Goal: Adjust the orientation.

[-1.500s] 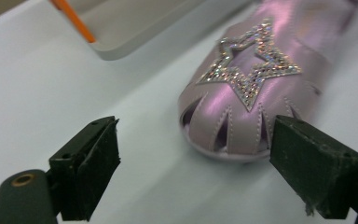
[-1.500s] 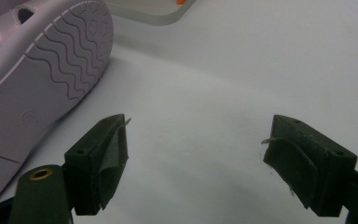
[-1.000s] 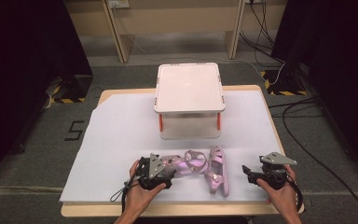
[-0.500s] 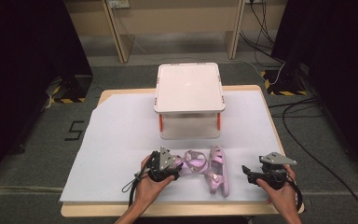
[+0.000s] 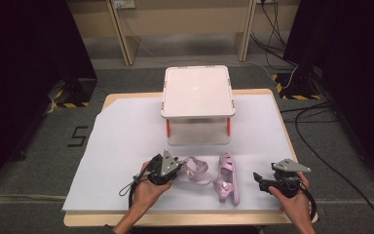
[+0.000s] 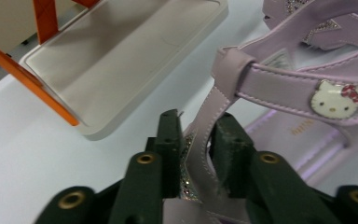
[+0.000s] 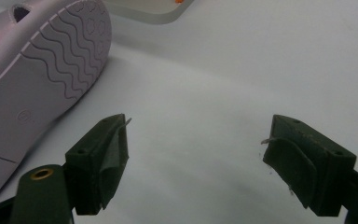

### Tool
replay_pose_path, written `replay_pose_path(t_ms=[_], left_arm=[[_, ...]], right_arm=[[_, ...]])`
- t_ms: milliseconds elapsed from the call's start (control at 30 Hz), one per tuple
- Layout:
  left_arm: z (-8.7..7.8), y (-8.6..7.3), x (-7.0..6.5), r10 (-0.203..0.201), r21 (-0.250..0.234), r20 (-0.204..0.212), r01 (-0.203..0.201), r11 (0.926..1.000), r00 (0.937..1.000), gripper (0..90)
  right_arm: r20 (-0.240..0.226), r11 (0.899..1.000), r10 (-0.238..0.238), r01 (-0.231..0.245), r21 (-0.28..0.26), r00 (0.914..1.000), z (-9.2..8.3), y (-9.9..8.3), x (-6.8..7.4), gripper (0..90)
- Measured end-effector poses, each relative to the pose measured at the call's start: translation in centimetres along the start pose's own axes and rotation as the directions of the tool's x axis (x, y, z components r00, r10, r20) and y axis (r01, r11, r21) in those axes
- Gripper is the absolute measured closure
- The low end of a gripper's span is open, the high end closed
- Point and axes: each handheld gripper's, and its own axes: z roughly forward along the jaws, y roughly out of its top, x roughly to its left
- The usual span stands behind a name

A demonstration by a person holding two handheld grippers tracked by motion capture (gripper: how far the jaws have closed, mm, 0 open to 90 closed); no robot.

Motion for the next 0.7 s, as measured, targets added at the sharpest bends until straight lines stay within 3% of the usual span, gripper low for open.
replay_pose_path(t_ms=[67,300,500,533,600,633,700], left_arm=[[-0.6,-0.2,0.5,0.021,0.000,0.013,-0.021,0.9998,0.9997,77.0],[-2.1,-1.7,1.1,0.028,-0.020,0.058,-0.026,0.9995,0.9980,76.4],[-3.0,-3.1,0.5,0.056,-0.021,0.089,-0.054,0.9983,0.9945,72.2],[-3.1,-3.4,0.2,0.083,-0.007,0.087,-0.083,0.9966,0.9927,71.4],[-3.2,-3.5,0.1,0.099,0.005,0.086,-0.100,0.9950,0.9913,70.9],[-3.4,-3.8,0.1,0.094,0.004,0.092,-0.095,0.9955,0.9913,69.7],[-3.9,-4.5,0.4,0.031,-0.005,0.105,-0.030,0.9995,0.9940,68.0]], right_arm=[[-0.001,1.000,0.001,-0.001,-0.003,1.0000,0.0,0.0,-0.1,21.2],[-0.002,1.000,0.008,-0.008,-0.002,1.0000,0.0,0.0,-0.1,21.2],[0.001,1.000,0.006,-0.006,0.001,1.0000,0.0,0.0,-0.1,21.2],[0.000,1.000,0.002,-0.002,-0.002,1.0000,0.0,0.0,-0.1,21.2],[-0.003,1.000,0.005,-0.005,-0.003,1.0000,0.0,0.0,-0.1,21.2],[-0.001,1.000,0.005,-0.005,-0.004,1.0000,-0.1,0.0,-0.1,21.4],[-0.003,1.000,0.003,-0.003,-0.004,1.0000,-0.1,0.0,-0.1,21.5]])
